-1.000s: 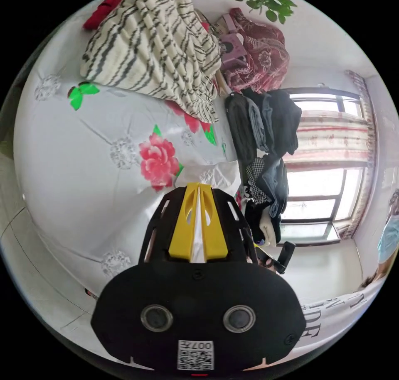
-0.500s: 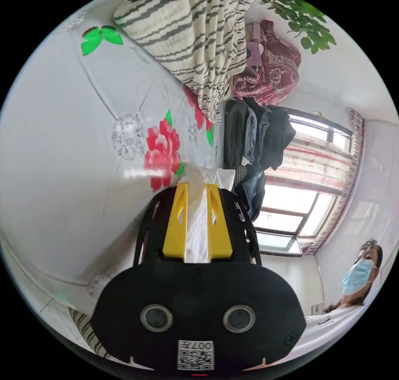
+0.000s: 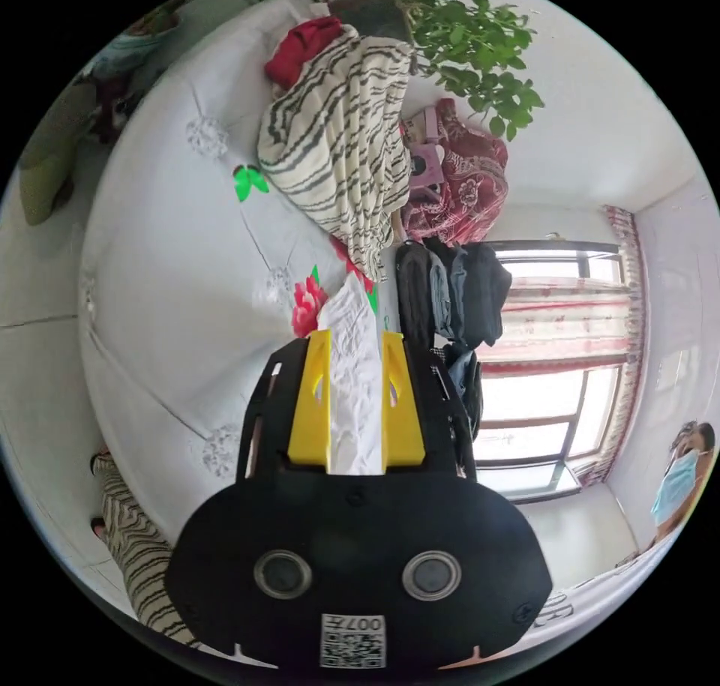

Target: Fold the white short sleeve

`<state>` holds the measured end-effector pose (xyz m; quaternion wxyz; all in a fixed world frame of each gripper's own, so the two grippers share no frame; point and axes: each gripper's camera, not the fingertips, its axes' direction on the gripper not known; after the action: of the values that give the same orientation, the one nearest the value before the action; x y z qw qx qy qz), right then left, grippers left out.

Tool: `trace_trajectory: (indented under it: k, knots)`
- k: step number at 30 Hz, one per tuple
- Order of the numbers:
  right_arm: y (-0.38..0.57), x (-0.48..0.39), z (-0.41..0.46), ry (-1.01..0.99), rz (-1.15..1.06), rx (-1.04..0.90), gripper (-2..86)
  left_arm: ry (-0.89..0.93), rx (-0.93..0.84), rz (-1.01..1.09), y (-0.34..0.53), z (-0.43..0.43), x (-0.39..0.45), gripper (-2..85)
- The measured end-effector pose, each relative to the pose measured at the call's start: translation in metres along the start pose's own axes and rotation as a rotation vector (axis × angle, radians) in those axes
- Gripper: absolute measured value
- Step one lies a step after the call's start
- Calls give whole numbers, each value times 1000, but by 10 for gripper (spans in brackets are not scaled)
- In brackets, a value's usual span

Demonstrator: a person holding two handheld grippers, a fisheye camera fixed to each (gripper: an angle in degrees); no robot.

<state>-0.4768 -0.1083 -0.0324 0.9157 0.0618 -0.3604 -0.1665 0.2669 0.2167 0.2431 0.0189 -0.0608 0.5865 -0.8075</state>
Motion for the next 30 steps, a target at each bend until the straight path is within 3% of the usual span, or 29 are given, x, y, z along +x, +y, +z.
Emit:
trace_trajectory:
  k: [5, 10, 15, 22, 30]
  knots:
    - [15, 5, 1, -10, 21, 12, -3, -86, -160, 8, -7, 9, 1, 103]
    - [20, 3, 5, -21, 22, 20, -3, -103, -125, -17, -18, 32, 0, 38]
    - [29, 2, 10, -1, 18, 21, -3, 40, -109, 0, -24, 42, 15, -7]
    - [49, 12, 12, -17, 71, 70, -3, 56, -207, 230, -7, 42, 63, -10]
    - [66, 23, 12, -2, 125, 113, -3, 132, -648, 726, 79, 120, 174, -9]
